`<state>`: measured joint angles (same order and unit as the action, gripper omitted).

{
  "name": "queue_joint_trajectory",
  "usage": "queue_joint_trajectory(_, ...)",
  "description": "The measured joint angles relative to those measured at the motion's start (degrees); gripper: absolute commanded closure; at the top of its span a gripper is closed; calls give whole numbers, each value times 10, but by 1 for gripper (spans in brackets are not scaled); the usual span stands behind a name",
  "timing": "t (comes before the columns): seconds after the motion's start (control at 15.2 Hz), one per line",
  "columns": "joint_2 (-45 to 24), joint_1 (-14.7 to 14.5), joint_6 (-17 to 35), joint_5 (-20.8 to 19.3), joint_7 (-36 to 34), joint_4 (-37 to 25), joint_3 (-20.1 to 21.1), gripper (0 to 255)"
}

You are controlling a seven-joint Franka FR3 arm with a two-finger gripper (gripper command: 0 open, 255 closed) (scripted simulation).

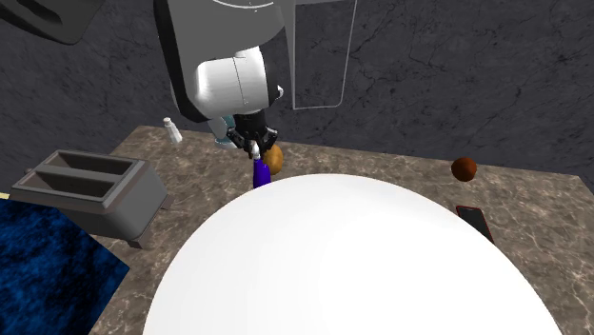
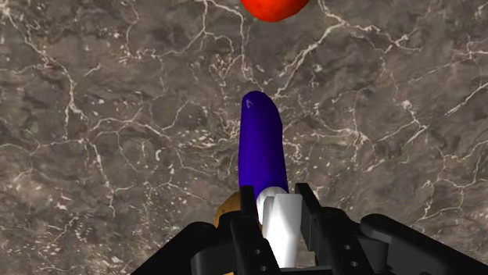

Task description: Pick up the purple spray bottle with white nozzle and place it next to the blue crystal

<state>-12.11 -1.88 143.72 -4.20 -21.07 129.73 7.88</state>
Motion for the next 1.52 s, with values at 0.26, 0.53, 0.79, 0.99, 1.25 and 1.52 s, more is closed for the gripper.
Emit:
queue_joint_trajectory(0.26,13,1,-15,4,3,-2,1,255)
queue_joint_trajectory(0.53,34,2,-43,10,8,-10,3,255)
queue_joint_trajectory(0.79,54,2,-72,16,11,-18,5,255)
queue_joint_trajectory(0.99,69,3,-94,20,15,-25,5,255)
queue_joint_trajectory(1.25,88,3,-122,24,18,-35,6,255)
queue_joint_trajectory(1.52,106,3,-153,28,20,-48,6,255)
